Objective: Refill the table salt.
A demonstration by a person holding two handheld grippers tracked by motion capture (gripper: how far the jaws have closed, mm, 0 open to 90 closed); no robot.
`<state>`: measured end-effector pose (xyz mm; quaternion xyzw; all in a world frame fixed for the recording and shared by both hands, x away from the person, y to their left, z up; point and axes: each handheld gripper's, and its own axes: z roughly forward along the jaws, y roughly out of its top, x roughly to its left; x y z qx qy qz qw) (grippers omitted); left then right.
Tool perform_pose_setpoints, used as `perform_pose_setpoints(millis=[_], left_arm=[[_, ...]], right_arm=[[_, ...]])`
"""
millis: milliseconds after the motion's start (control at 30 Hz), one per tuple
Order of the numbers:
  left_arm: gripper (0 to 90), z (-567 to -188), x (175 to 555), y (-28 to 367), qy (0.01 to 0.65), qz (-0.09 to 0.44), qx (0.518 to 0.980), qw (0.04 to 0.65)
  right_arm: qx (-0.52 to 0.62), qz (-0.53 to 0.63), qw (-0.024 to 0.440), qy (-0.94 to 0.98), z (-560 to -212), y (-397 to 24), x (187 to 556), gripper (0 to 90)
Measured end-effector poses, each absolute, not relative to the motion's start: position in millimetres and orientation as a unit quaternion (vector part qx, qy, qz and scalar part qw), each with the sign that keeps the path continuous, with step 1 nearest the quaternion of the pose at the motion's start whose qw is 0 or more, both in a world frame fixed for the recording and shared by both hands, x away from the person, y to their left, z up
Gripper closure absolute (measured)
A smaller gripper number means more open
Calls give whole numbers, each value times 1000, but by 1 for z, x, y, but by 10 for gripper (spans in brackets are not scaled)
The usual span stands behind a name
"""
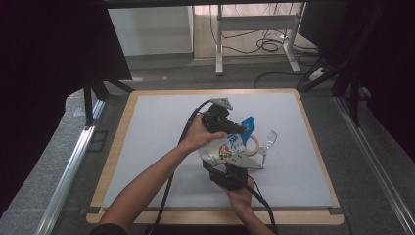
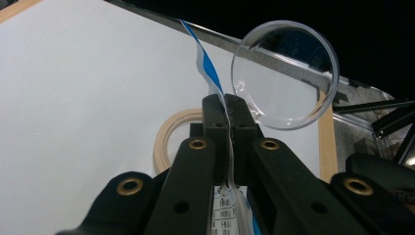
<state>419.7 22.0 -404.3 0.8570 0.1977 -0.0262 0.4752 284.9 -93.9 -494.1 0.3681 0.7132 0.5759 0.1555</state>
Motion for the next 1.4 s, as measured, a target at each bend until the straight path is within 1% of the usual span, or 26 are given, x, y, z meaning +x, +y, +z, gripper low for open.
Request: perform_pose_setpoints(millis=[1400], left_arm=[[898,-402,419,18,195,-25,859,473]], right_arm=[[368,579,159,710,-492,-95,284,535]])
